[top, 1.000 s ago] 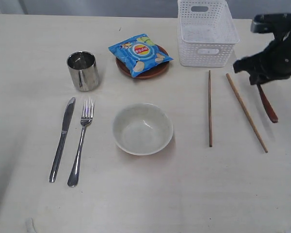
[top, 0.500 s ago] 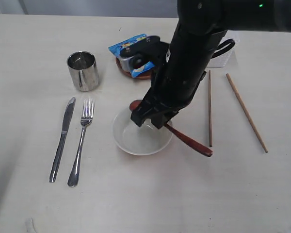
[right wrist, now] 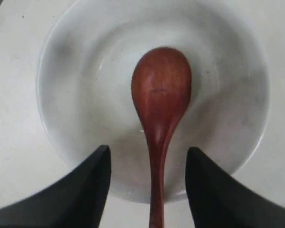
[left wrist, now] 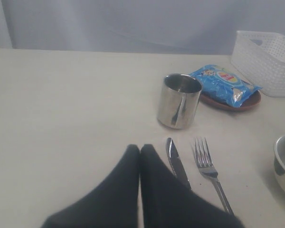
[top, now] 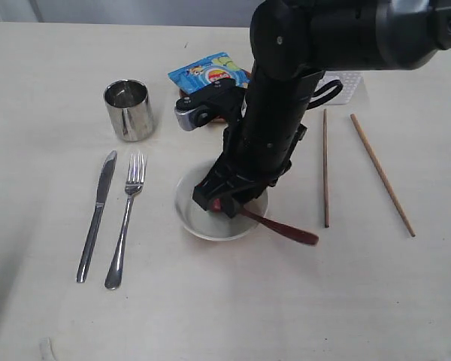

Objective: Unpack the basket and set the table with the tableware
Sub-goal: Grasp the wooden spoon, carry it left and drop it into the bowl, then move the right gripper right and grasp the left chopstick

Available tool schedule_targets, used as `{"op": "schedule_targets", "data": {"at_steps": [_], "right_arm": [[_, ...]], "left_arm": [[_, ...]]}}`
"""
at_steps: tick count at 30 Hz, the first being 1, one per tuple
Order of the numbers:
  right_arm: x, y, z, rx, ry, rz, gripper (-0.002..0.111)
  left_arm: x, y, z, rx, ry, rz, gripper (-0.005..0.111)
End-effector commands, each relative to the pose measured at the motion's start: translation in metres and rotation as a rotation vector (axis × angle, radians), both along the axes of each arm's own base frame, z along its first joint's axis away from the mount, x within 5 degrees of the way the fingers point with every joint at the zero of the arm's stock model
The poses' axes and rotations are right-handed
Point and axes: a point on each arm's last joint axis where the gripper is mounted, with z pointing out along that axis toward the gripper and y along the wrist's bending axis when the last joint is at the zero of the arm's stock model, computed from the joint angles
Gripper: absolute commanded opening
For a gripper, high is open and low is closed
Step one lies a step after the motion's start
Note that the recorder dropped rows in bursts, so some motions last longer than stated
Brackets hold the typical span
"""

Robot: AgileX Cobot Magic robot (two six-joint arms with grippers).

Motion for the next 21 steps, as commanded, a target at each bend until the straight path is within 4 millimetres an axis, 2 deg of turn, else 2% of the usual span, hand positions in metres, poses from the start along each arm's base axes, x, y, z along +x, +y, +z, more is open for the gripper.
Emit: {"op": "schedule_targets", "data": {"at_steps": [1, 7, 9, 12, 17, 21], "right_arm": [[0.004, -0.001, 0.016, 0.026, -0.064, 0.000, 0.049], [0.016, -0.017, 0.064, 0.077, -0.126, -0.061, 0.049], [0.018, -0.024, 0.073, 0.082, -0.131, -0.081, 0.049], [0.016, -0.031, 0.072, 0.048, -0.090, -0.082, 0.049], [0.011, -0.039, 0.053, -0.029, -0.055, -0.064, 0.049], [0.014, -0.050, 0.052, -0.109, -0.102, -0.053, 0.049]], "left_arm": [[0.000, 0.000, -0.001, 0.003, -0.003, -0.005, 0.000], [0.000, 0.000, -0.001, 0.003, -0.003, -0.005, 0.000], [0.000, 0.000, -0.001, 0.003, -0.003, -0.005, 0.000], [0.000, 0.000, -0.001, 0.003, -0.003, -0.005, 0.000], [0.000, 0.000, -0.001, 0.003, -0.003, -0.005, 0.000], [0.000, 0.000, -0.001, 0.003, -0.003, -0.005, 0.000]]}}
